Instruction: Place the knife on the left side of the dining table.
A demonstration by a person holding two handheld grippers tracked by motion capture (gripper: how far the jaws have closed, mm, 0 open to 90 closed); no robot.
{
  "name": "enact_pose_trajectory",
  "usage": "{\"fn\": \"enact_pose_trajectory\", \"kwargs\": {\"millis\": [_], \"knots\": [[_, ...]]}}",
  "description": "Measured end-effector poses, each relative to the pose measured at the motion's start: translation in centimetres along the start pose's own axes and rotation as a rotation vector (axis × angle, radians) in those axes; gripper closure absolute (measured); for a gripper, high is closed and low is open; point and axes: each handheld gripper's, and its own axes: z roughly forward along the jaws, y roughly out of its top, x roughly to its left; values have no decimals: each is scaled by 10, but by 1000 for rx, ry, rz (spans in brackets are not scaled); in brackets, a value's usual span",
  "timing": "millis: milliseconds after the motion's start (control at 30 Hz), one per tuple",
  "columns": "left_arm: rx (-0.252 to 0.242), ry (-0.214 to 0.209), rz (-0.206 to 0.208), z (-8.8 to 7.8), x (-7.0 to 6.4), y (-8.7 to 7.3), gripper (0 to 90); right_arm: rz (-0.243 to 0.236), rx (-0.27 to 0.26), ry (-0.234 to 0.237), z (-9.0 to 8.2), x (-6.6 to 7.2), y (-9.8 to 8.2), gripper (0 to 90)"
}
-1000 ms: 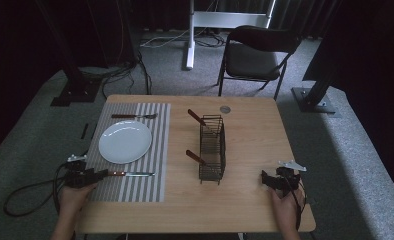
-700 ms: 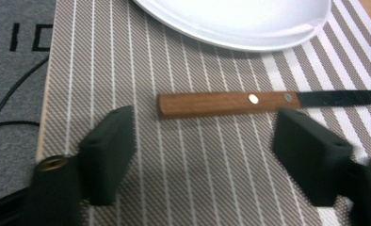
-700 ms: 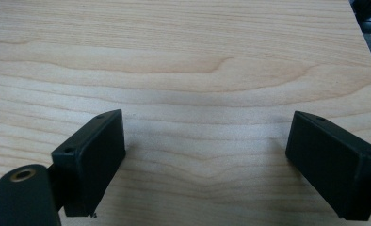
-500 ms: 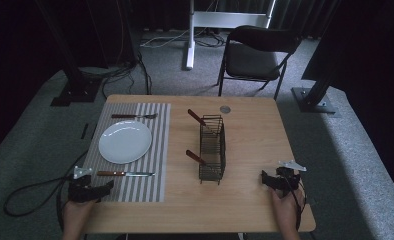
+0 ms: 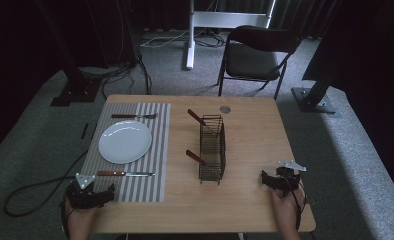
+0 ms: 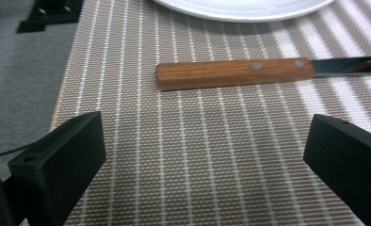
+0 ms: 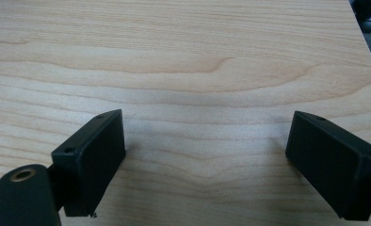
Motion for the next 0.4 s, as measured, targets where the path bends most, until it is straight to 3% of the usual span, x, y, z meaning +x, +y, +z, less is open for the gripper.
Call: {"fn": "enact_pose_trajectory", "kwargs": {"millis": [167, 400], "knots": [[20, 14, 11, 4, -1, -3, 0, 1, 0, 0, 0, 0, 0, 116], [38, 0, 34, 6, -4, -4, 0, 0, 0, 0, 0, 0, 0, 116]]}}
